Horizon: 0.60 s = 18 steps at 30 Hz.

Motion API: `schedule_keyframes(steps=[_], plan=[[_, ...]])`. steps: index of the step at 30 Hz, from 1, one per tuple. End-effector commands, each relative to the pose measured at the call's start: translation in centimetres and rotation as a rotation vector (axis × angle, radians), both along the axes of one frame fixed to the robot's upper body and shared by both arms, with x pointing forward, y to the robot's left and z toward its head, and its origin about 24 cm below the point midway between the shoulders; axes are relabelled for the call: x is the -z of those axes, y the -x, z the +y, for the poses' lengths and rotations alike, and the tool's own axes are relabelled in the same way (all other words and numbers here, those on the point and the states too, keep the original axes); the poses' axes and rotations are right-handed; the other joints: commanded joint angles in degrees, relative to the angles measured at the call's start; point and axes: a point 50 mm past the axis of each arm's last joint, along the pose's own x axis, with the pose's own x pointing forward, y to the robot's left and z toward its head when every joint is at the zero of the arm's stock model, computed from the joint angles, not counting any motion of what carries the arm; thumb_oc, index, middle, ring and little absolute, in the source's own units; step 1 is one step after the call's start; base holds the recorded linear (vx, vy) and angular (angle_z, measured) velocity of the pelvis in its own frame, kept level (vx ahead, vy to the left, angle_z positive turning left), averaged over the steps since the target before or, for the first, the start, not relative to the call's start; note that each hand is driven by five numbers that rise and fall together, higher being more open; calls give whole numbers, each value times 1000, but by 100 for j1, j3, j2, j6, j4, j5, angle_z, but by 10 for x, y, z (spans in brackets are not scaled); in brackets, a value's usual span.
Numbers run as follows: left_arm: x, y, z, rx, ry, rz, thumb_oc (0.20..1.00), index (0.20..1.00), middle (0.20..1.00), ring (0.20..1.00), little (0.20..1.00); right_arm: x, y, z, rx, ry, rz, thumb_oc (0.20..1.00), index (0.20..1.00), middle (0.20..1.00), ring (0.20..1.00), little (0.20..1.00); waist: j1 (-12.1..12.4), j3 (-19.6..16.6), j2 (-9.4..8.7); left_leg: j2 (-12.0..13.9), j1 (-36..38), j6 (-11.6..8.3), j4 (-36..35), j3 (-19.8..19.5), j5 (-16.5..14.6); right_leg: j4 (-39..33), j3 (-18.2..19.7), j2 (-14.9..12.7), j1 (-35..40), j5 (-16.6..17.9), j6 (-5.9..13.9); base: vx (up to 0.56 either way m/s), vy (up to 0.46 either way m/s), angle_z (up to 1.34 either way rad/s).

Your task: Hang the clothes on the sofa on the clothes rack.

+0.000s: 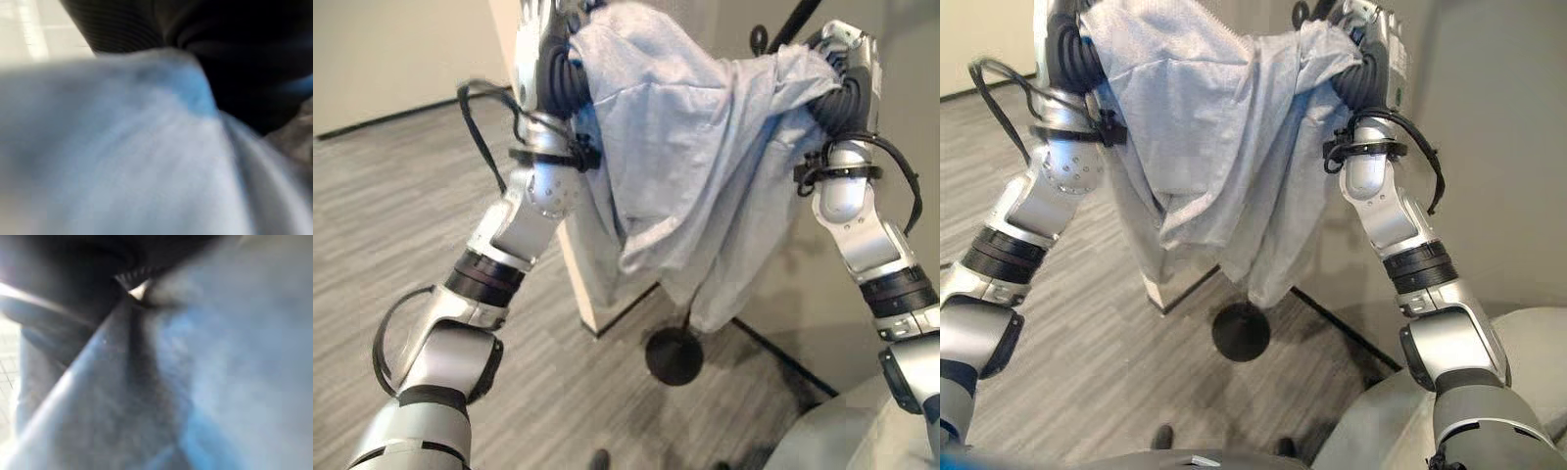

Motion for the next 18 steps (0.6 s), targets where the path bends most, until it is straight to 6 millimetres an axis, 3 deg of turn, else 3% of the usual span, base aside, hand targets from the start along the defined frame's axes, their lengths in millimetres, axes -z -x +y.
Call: schedule_keyframes(steps=[1, 3, 5, 7, 10, 18], plan=[[-31, 2, 9, -24, 39, -111, 200, 200, 200, 200, 200, -32, 9, -1, -21, -12, -136, 200, 200, 200, 200, 200, -2, -235, -113, 14, -30, -76, -119, 276, -151, 77, 394, -204, -89, -599, 513, 39, -218, 63], [-29, 2, 12, -34, 47, -105, 200, 200, 200, 200, 200, -32, 8, 0, -24, -4, -126, 200, 200, 200, 200, 200, 51, -229, -65, -203, -92, 5, -119, 208, -85, 77, 368, -161, -53, -652, 454, 16, -87, 24], [-27, 3, 12, -27, 45, -100, 200, 200, 200, 200, 200, -31, 6, -1, -14, 4, -118, 200, 200, 200, 200, 200, 128, -223, -41, -586, -141, 170, -119, 144, -238, 77, 355, -173, -52, -651, 430, 21, -50, 3], [-31, 2, 12, -27, 40, -106, 200, 200, 200, 200, 200, -35, 5, 0, -10, 8, -125, 200, 200, 200, 200, 200, 145, -230, -18, -774, -154, 226, -119, 138, -242, 77, 379, -206, -123, -543, 438, 8, 1, 7], [-24, 3, 14, -38, 35, -86, 200, 200, 200, 200, 200, -16, 3, -3, -10, -17, -66, 200, 200, 200, 200, 200, 93, -451, 46, -782, -36, 224, -119, 332, -251, 77, 334, -269, -73, -567, 462, 90, 43, 6], [-6, 2, 24, -63, 48, -36, 200, 200, 200, 200, 200, 12, 3, -10, -2, -59, 8, 200, 200, 200, 200, 200, 105, -606, 72, -785, 151, 258, -119, 515, -343, 77, 390, -399, 6, -546, 489, 51, 58, -1]])
